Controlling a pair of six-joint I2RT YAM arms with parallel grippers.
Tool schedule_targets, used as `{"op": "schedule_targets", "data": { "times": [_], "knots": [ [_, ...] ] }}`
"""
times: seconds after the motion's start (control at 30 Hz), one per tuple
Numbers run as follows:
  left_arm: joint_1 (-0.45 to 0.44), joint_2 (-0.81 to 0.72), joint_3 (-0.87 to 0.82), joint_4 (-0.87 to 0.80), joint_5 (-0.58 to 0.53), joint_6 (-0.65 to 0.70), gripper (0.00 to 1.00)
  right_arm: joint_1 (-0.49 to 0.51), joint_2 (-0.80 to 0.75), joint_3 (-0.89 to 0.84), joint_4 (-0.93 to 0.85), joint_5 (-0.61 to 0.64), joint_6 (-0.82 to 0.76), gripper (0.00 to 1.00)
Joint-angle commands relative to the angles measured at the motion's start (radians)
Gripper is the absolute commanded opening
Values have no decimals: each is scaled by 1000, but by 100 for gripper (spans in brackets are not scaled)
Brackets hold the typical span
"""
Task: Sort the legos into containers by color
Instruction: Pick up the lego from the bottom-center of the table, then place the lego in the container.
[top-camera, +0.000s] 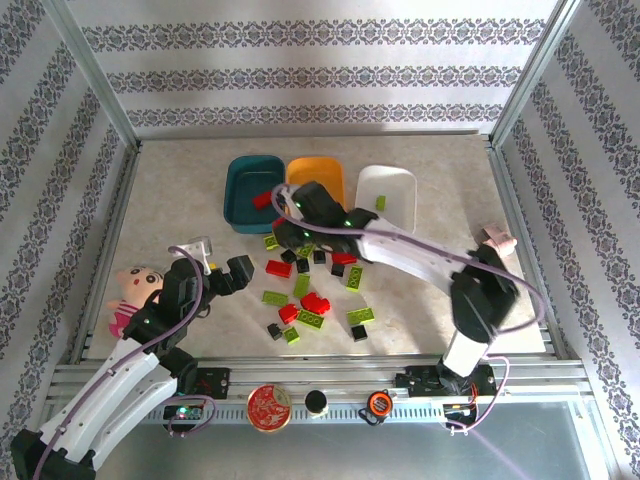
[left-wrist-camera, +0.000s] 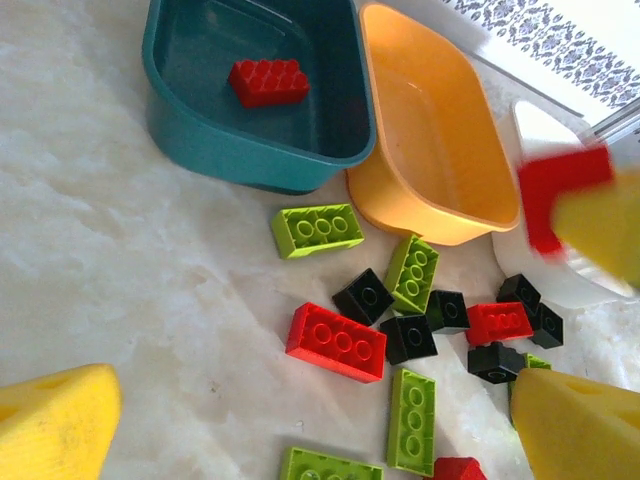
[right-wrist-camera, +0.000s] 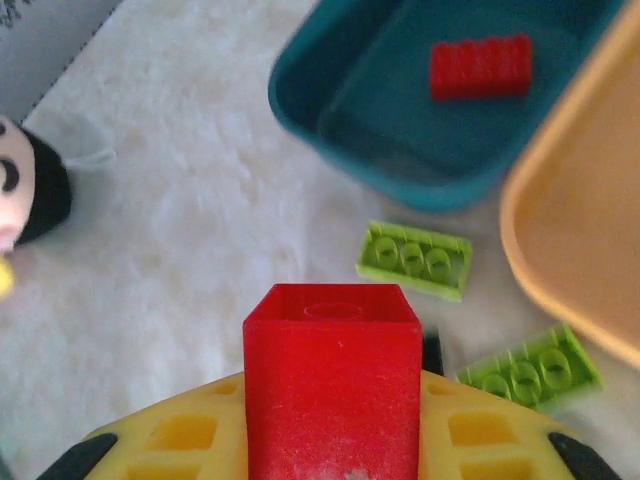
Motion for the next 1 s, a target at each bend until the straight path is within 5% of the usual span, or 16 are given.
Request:
{"op": "schedule_targets", "data": {
  "times": [0.0,0.23,0.43,0.63,0.97],
  "knots": [
    [-6,-12,-31,-26,34,-27,100,-32,159,186,-9,-51,-35,21],
    [-6,-11,-68,-17,82,-57,100,-86,467,571,-86,-65,15,27],
    [-5,44,-51,-30,139,-26,100,-110,606,796,-180,-101,57,60],
    [-54,117,-97,19,203,-55,94,-112,442,559,-93,-77,54,65],
    [-319,196,-148,37,152,-109,88,-121,45,-59,116,-30,72,65]
  ]
}}
